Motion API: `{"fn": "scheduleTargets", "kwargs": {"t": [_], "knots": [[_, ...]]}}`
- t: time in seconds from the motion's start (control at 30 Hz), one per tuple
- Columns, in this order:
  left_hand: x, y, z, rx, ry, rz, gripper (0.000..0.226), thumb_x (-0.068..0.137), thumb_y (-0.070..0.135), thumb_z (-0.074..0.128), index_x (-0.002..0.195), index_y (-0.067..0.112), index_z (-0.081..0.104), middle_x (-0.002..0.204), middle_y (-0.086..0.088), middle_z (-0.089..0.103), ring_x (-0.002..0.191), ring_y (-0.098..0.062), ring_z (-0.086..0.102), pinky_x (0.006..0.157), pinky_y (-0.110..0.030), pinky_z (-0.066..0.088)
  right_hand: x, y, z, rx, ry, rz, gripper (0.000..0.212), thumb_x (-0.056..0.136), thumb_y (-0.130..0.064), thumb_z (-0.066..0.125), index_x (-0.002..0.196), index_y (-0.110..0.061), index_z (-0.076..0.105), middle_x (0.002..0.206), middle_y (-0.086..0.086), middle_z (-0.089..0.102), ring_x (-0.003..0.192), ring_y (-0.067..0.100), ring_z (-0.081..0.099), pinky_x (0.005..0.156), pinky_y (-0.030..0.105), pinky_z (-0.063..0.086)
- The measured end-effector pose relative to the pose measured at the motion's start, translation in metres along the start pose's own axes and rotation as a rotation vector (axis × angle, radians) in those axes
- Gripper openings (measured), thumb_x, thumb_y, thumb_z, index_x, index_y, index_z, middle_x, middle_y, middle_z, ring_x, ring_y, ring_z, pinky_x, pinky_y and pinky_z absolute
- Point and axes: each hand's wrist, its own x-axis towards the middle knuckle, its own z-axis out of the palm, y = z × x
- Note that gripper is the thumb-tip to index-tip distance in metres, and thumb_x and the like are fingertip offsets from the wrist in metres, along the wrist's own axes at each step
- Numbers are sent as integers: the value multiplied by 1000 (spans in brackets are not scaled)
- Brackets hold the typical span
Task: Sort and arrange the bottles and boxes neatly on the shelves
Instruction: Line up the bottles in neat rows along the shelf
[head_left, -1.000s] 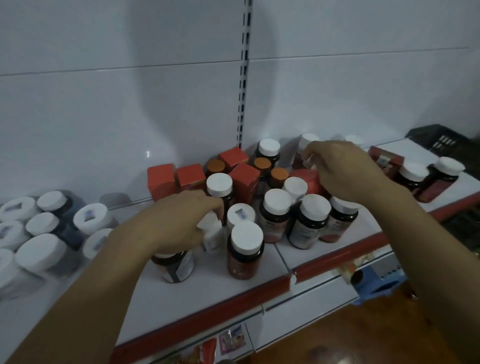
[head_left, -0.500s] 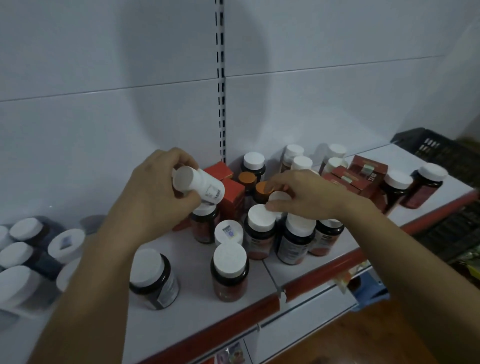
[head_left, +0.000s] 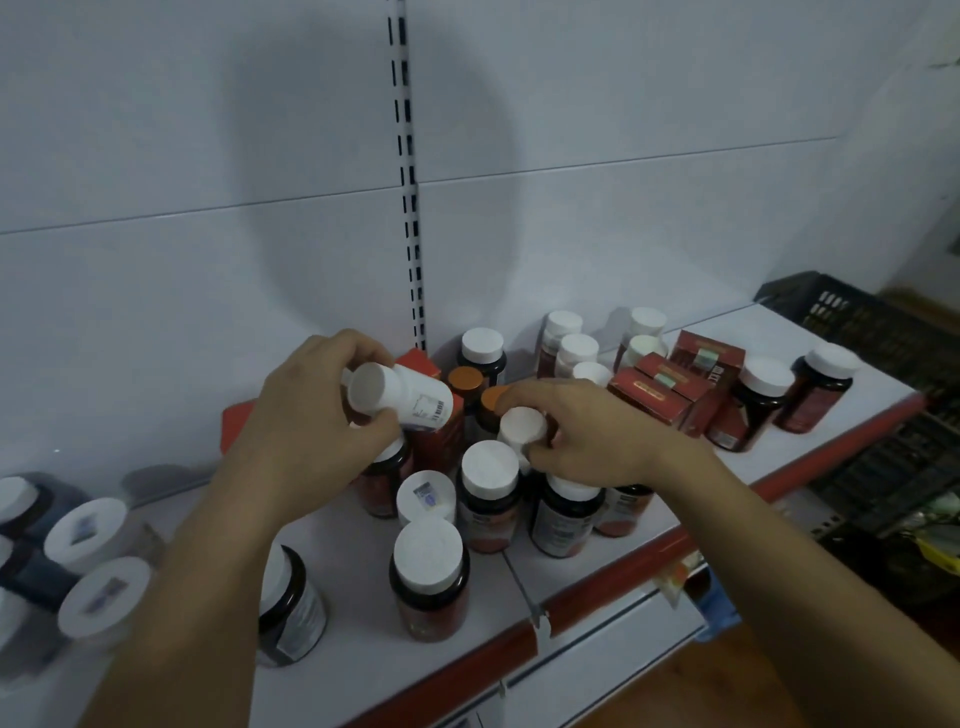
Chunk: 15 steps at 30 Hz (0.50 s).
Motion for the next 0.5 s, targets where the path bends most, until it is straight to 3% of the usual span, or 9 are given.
{"fn": "scheduleTargets", "kwargs": {"t": [0.07,0.13,0.23,0.33,0.5], "knots": [[1,0,4,-9,4,6,37,77,22,73,104,40,56,105,17,56,87,-9,60,65,-22,44,-4,3,-3,63,32,-11,54,85,-24,66,134,-39,52,132,-20,59,113,-6,55,89,16,48],[3,1,8,-15,21,7,38,78,21,76,104,40,56,108,17,56,90,-8,60,66,-20,43,-7,6,-9,67,59,4,48,84,-27,67,128,-40,53,118,-21,61,102,-10,55,79,12,45],[5,1,9,-20,36,18,38,79,22,77,106,39,56,110,14,57,93,-10,61,69,-20,43,-6,4,-12,7,40,17,45,85,-35,68,127,-39,52,112,-20,57,100,-7,53,80,19,45],[5,-2,4,-13,57,14,38,79,23,76,107,39,57,110,12,58,95,-12,61,73,-25,46,-1,-4,-11,-62,1,40,48,86,-38,69,131,-39,52,120,-14,58,108,4,55,88,29,51],[-5,-12,-22,-16,205,-14,42,78,18,76,109,41,59,109,11,60,91,-9,64,77,-32,53,5,-25,-14,-183,114,3,39,88,-29,64,126,-28,61,112,-4,61,108,20,55,89,39,50]]}}
